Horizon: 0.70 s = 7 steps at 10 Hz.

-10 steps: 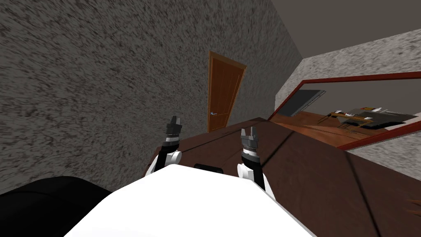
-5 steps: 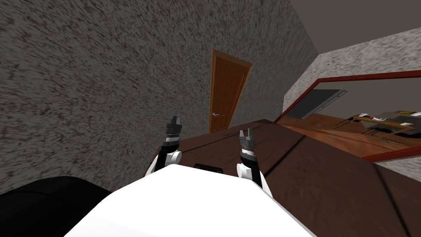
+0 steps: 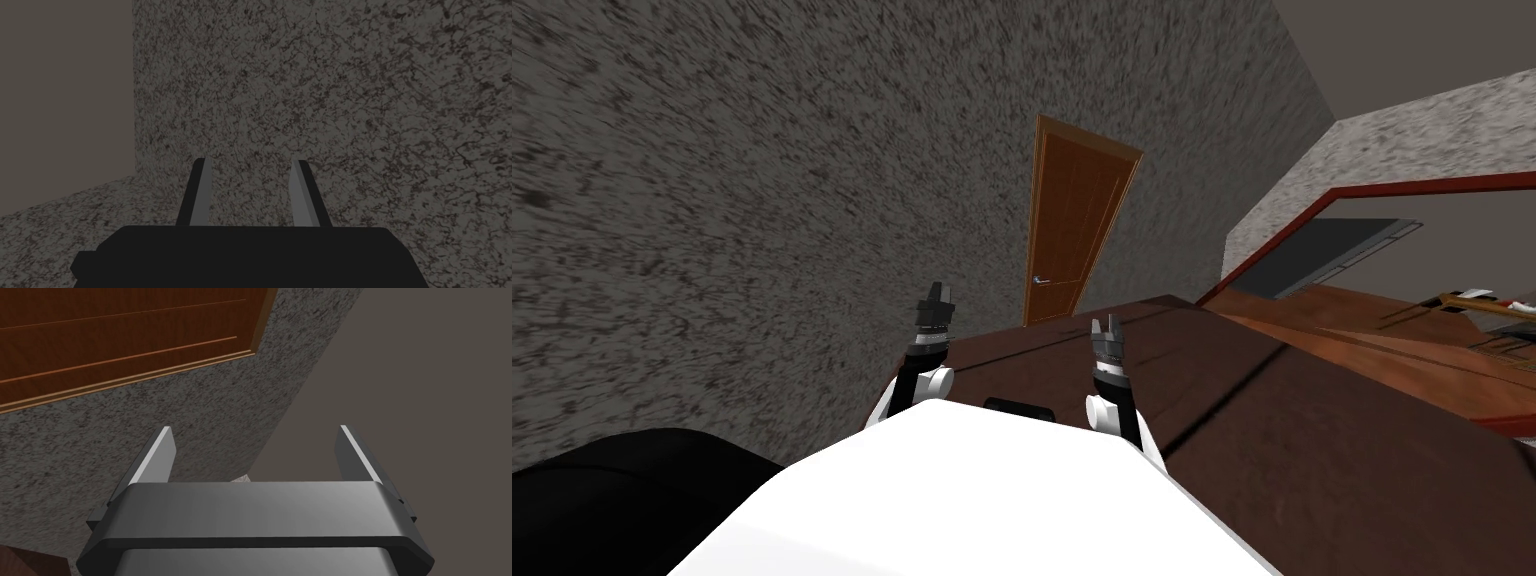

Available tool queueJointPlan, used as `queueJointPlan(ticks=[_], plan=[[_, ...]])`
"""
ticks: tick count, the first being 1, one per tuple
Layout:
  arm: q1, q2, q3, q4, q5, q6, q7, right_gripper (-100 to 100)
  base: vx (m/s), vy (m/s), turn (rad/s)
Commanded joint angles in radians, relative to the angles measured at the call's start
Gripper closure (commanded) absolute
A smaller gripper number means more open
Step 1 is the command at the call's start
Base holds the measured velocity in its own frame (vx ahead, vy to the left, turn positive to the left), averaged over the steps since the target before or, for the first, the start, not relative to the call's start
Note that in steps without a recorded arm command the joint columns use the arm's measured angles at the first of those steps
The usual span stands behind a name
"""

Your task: Pull the door open

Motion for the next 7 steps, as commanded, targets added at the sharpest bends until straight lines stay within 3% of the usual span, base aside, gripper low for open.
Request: queueJointPlan(ticks=[1,7], plan=[[-0.01,-0.007,-0.005,0.033,-0.006,-0.006,0.001,-100,0.093,-0.032,0.128],[-0.065,-0.024,-0.022,0.176,-0.028,-0.03,0.009,-100,0.095,-0.027,0.128]])
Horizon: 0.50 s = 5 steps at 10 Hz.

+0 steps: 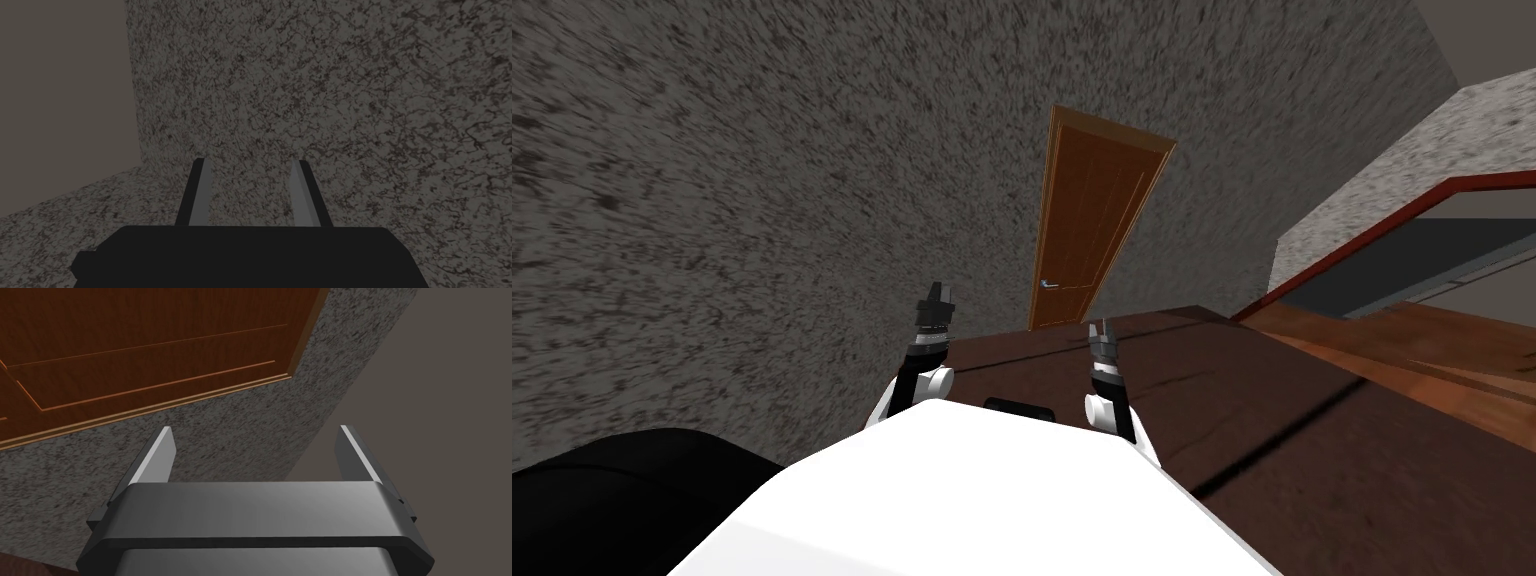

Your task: Pull the door open

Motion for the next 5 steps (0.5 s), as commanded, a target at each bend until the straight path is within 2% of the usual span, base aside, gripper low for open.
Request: queueJointPlan(ticks=[1,5], plan=[[-0.012,-0.002,-0.002,0.034,-0.005,-0.004,0.004,-100,0.082,-0.036,0.116],[-0.052,-0.013,-0.015,0.138,-0.021,-0.022,0.01,-100,0.095,-0.04,0.142]])
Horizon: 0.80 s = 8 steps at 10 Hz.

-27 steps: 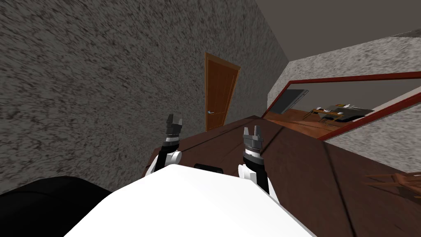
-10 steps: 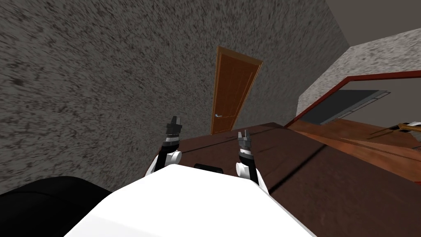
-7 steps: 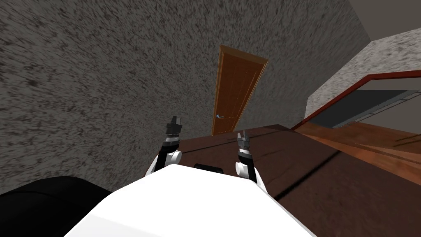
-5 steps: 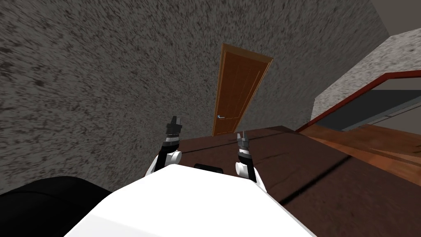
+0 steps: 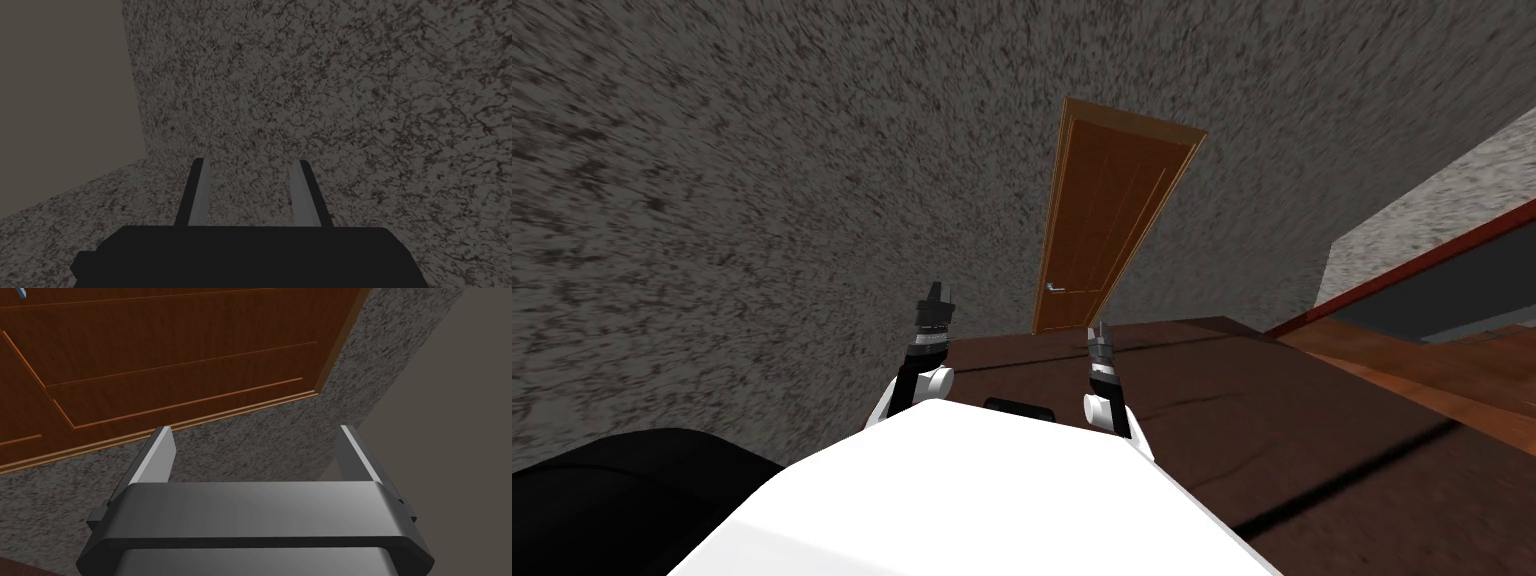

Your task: Pull the door open

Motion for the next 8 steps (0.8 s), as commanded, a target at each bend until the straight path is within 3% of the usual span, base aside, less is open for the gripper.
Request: queueJointPlan(ticks=[1,8], plan=[[-0.016,-0.005,-0.005,0.038,-0.007,-0.003,0.002,-100,0.083,-0.041,0.14],[-0.077,-0.018,-0.025,0.198,-0.031,-0.031,0.011,-100,0.075,-0.041,0.12]])
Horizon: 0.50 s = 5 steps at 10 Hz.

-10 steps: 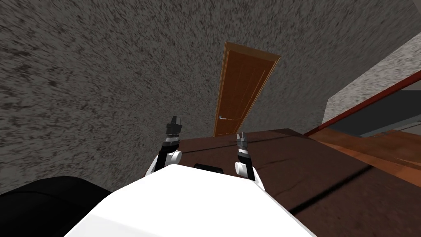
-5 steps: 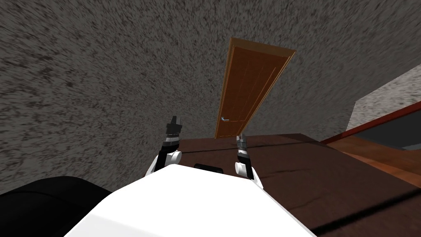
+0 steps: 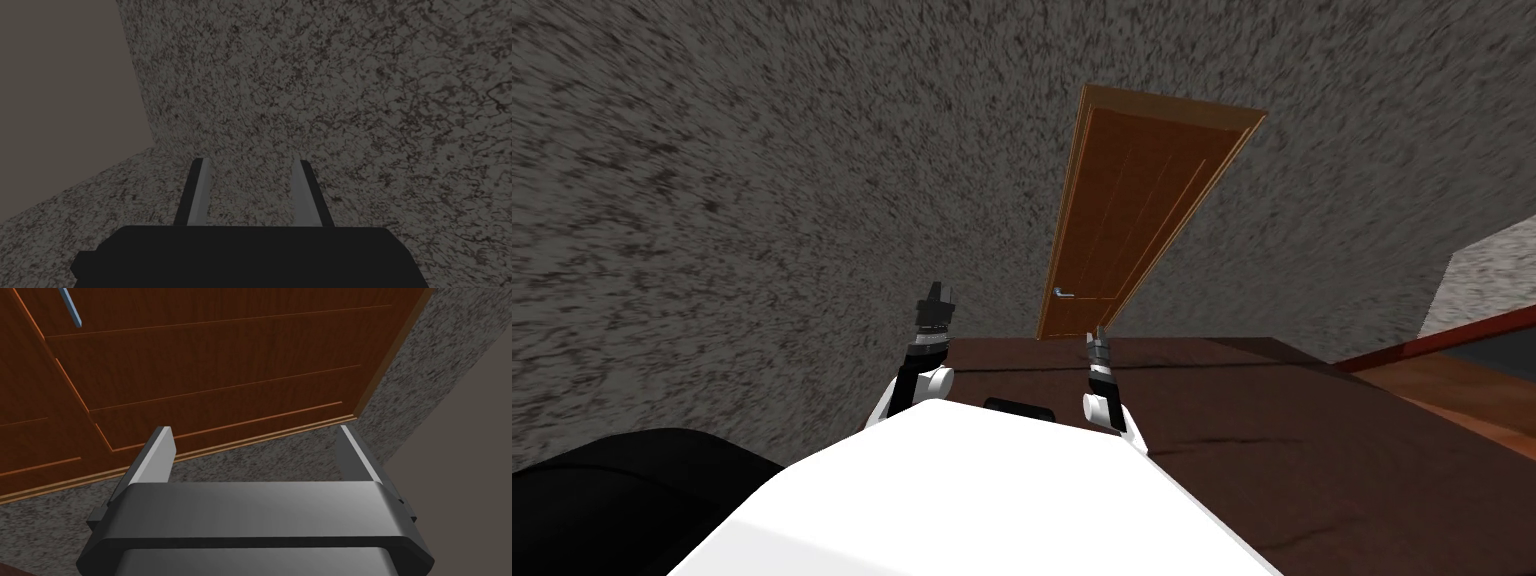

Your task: Pull the door open

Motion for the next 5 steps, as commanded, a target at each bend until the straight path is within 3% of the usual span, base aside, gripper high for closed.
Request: queueJointPlan(ticks=[1,5], plan=[[-0.015,-0.004,-0.005,0.045,-0.007,-0.011,0.002,-100,0.077,-0.053,0.172],[-0.056,-0.011,-0.018,0.152,-0.023,-0.029,0.008,-100,0.087,-0.054,0.147]])
